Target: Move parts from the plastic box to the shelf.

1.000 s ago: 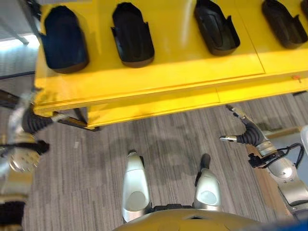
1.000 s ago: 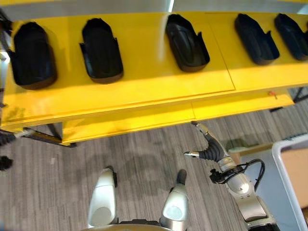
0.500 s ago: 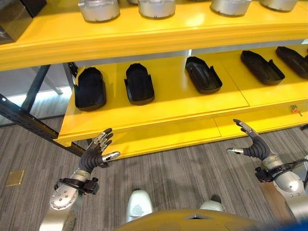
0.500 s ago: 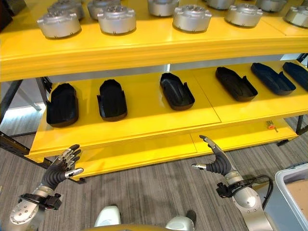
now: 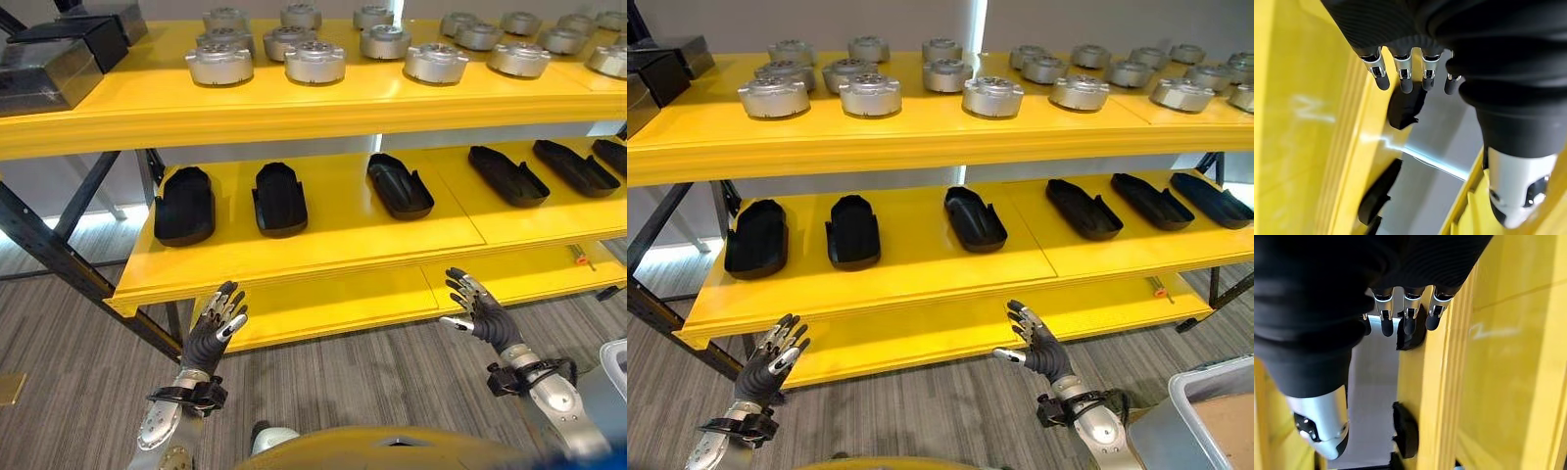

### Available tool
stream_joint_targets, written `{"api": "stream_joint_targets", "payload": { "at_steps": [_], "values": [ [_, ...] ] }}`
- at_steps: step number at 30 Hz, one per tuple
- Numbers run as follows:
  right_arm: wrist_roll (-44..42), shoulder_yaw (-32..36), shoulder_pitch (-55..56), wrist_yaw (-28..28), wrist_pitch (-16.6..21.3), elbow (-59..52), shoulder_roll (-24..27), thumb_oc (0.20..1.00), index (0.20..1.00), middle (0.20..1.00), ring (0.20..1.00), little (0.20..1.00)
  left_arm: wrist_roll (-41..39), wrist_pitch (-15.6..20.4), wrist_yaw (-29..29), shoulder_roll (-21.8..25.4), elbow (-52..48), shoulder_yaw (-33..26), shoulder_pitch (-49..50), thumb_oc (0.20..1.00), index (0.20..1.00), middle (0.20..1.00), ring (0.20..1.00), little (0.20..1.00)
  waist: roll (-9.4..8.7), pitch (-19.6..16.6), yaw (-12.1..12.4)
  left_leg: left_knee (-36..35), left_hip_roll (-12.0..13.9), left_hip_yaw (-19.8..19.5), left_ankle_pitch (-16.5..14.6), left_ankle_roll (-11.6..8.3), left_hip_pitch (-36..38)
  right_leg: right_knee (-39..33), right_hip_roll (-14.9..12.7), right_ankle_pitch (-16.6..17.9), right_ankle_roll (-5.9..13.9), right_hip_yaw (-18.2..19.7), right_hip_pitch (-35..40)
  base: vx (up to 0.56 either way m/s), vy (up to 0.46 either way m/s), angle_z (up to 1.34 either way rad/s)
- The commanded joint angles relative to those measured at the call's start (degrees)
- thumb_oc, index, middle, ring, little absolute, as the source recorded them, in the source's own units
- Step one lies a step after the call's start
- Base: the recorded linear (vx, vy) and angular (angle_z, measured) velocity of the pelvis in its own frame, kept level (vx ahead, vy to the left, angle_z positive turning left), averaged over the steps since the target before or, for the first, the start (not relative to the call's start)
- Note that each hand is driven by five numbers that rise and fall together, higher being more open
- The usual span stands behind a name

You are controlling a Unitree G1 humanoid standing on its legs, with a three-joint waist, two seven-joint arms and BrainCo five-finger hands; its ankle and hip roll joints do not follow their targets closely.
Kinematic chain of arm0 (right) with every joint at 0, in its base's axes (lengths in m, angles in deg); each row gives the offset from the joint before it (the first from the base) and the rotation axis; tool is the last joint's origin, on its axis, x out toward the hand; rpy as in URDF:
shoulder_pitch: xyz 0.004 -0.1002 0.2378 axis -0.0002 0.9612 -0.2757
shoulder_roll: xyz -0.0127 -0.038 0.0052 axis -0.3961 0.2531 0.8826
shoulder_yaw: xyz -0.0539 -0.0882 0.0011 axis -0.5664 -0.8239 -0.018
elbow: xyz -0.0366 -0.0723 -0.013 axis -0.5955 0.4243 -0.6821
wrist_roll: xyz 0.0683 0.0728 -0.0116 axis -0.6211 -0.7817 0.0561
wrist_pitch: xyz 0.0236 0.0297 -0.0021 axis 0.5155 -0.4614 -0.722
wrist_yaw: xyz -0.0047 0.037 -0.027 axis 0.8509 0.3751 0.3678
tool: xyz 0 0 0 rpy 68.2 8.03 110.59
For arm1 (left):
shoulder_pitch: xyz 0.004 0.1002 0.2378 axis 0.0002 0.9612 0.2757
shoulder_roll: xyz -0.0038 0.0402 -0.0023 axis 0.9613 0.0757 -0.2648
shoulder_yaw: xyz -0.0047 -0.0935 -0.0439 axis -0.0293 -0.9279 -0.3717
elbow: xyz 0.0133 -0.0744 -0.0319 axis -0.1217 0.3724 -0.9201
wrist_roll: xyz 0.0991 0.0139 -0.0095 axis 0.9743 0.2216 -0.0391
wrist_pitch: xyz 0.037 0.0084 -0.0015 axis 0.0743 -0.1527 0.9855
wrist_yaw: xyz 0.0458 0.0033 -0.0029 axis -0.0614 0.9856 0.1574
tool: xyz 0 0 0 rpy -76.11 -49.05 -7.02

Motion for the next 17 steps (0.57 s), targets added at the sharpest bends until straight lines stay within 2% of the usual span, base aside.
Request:
{"api": "stream_joint_targets", "payload": {
  "at_steps": [1, 9, 17],
  "values": [
    [-4.3, 1.6, -4.7, 0.3, 1.7, -0.6, -0.5, 1.000, 1.000, 1.000, 1.000, 1.000, -3.3, 2.1, -1.4, 0.4, -0.9, 2.2, -2.1, 1.000, 1.000, 1.000, 1.000, 1.000, 1.47, -0.4, 0.3, -0.4, -1.7, 1.9, 4.8, 4.53, -2.4, 4.7, -0.1, -2.6, -0.33, 0.3, -0.4, -0.06, -0.046, -0.02],
    [-6.1, -1.7, -7.8, -0.9, 1.6, 0.5, -1.4, 1.000, 1.000, 1.000, 1.000, 1.000, -3.9, 1.5, -0.9, -0.7, 2.6, 5.6, -4.4, 1.000, 1.000, 1.000, 1.000, 1.000, 2.08, -1.8, -0.4, -1.4, -0.6, 2.9, 5.1, 4.16, -2.2, 2.2, 0.7, -2.0, -0.48, 1.4, -0.6, -0.03, -0.028, -0.04],
    [-7.3, -3.4, -9.5, -1.8, 1.9, 1.6, -2.7, 1.000, 1.000, 1.000, 1.000, 1.000, -2.9, 2.0, 0.2, -0.5, 4.1, 6.8, -6.8, 1.000, 1.000, 1.000, 1.000, 1.000, 2.45, -2.0, -1.2, -1.2, -0.5, 4.3, 4.6, 4.34, -0.6, 3.3, 0.4, -1.9, -0.58, 3.2, -1.0, 0.00, -0.013, -0.11]
  ]
}}
